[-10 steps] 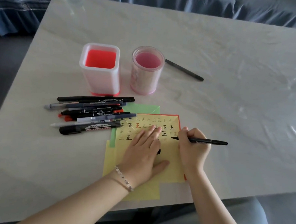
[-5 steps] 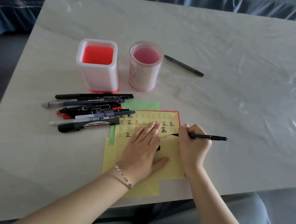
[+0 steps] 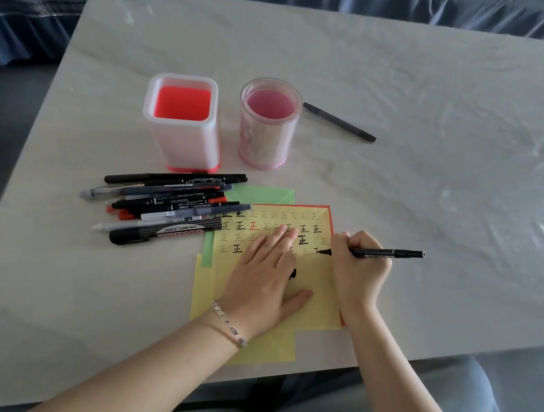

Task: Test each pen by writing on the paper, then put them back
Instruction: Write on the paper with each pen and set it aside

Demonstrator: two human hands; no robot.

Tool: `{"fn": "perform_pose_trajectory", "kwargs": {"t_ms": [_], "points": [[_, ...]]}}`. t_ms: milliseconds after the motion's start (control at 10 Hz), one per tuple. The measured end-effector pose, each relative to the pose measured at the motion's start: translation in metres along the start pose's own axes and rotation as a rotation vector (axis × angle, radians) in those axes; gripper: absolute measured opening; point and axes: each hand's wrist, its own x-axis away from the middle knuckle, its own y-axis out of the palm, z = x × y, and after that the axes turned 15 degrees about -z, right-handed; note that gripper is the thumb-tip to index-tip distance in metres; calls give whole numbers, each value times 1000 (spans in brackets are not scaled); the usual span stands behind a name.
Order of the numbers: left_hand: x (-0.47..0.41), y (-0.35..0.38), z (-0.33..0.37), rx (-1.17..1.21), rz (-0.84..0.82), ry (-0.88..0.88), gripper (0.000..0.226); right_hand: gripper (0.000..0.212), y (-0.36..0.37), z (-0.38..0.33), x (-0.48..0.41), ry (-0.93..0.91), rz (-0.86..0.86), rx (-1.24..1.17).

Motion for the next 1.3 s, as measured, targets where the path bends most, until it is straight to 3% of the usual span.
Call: {"fn": "perform_pose_trajectory", "kwargs": {"t_ms": [900,1300], "points": [[-1,2,0,6,3,1,45,44,1,2,-1,-20,-45,22],[0,2,-1,3,3,2,42,36,-1,1,-1,27,79,-27]]}}
